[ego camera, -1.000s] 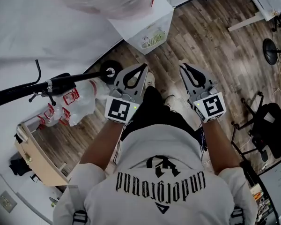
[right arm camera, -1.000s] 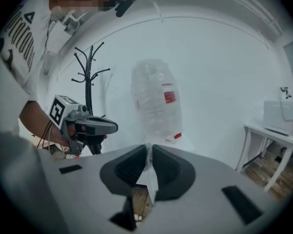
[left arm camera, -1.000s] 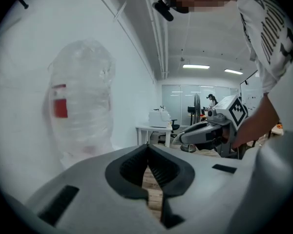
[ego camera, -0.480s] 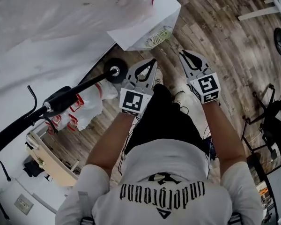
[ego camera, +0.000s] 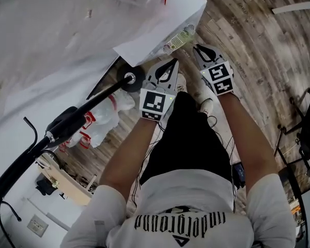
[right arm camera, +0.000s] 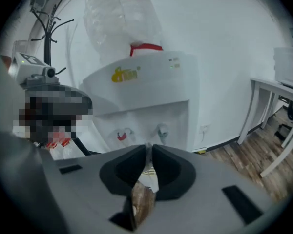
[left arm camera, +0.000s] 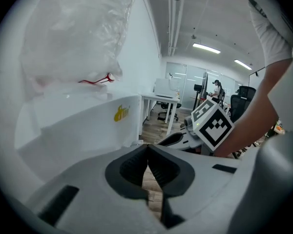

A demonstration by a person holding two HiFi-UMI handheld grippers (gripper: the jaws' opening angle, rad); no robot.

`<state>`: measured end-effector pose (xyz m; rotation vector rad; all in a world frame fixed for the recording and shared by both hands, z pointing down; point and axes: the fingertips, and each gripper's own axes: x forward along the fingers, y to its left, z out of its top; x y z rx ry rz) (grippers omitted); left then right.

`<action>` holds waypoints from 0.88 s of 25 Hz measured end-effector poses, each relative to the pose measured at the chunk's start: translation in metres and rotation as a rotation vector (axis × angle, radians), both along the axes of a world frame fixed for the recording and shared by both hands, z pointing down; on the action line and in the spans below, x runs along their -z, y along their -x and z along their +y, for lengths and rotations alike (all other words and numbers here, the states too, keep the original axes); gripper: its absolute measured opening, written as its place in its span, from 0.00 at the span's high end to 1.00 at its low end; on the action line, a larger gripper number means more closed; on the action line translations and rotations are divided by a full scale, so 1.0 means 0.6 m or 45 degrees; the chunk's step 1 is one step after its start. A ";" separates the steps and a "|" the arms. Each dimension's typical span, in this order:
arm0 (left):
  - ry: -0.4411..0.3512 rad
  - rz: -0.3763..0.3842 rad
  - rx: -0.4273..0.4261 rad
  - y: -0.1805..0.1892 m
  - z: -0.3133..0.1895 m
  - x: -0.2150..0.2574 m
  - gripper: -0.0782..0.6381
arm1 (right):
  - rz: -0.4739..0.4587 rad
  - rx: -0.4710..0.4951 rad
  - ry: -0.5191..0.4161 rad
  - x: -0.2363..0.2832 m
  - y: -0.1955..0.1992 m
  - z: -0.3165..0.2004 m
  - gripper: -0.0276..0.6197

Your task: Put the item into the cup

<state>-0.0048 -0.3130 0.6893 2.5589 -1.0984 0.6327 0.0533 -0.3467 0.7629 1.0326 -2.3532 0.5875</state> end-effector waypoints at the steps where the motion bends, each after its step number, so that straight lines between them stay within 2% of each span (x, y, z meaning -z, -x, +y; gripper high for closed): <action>1: 0.004 -0.005 -0.007 -0.003 -0.004 -0.009 0.88 | 0.013 0.001 0.014 -0.017 0.004 -0.005 0.88; 10: 0.031 -0.006 0.009 -0.004 -0.030 -0.056 0.88 | 0.109 0.019 0.102 -0.139 0.031 -0.053 0.87; 22: 0.043 -0.003 0.005 -0.006 -0.033 -0.077 0.88 | 0.123 -0.023 0.174 -0.201 0.046 -0.083 0.87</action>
